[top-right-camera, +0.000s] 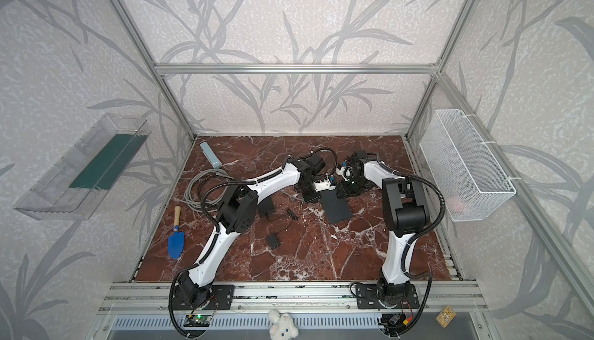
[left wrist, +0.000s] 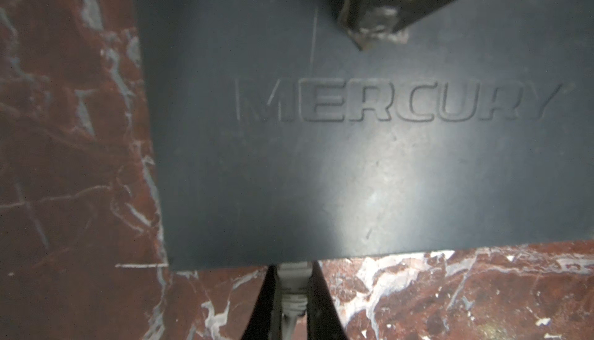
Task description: Insert the plug into the switch port
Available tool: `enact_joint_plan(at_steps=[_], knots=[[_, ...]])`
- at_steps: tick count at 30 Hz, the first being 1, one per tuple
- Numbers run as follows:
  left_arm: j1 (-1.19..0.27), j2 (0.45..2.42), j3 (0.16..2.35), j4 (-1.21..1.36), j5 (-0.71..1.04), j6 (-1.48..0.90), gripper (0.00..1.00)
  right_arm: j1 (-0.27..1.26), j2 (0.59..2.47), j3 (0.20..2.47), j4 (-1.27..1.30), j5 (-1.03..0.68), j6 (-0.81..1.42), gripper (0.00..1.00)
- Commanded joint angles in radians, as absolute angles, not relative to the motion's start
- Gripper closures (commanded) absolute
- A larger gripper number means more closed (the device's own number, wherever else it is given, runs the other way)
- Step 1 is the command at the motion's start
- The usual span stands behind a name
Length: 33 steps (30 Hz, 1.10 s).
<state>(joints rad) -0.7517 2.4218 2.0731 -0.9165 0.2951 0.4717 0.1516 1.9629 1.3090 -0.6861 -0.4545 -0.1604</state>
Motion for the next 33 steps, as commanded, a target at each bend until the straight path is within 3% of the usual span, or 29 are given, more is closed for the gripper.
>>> enact_joint_plan(at_steps=[1,11,18,22,27,31,32,33], knots=[[-0.793,2.445,2.155,-0.461,0.485,0.425,1.0,0.3,2.044,1.233,-0.661,-0.738,-0.156,0.63],[-0.772,2.397,2.09,-0.487,0.496,0.427,0.99,0.226,1.984,1.201,-0.657,-0.655,-0.092,0.6],[-0.723,2.26,1.908,-0.62,0.441,0.554,0.82,0.071,1.88,1.189,-0.624,-0.582,0.0,0.58],[-0.695,2.226,1.924,-0.765,0.361,0.601,0.7,0.021,1.843,1.178,-0.627,-0.547,0.026,0.56],[-0.652,2.19,1.97,-0.95,0.35,0.644,0.63,-0.021,1.797,1.163,-0.624,-0.551,0.046,0.56],[-0.611,2.105,1.887,-0.778,0.295,0.464,0.59,-0.025,1.729,1.148,-0.595,-0.548,0.046,0.54],[-0.598,2.067,1.839,-0.691,0.275,0.375,0.45,-0.025,1.699,1.132,-0.57,-0.544,0.05,0.53],[-0.581,2.024,1.785,-0.611,0.274,0.292,0.05,-0.025,1.652,1.116,-0.548,-0.533,0.056,0.36]])
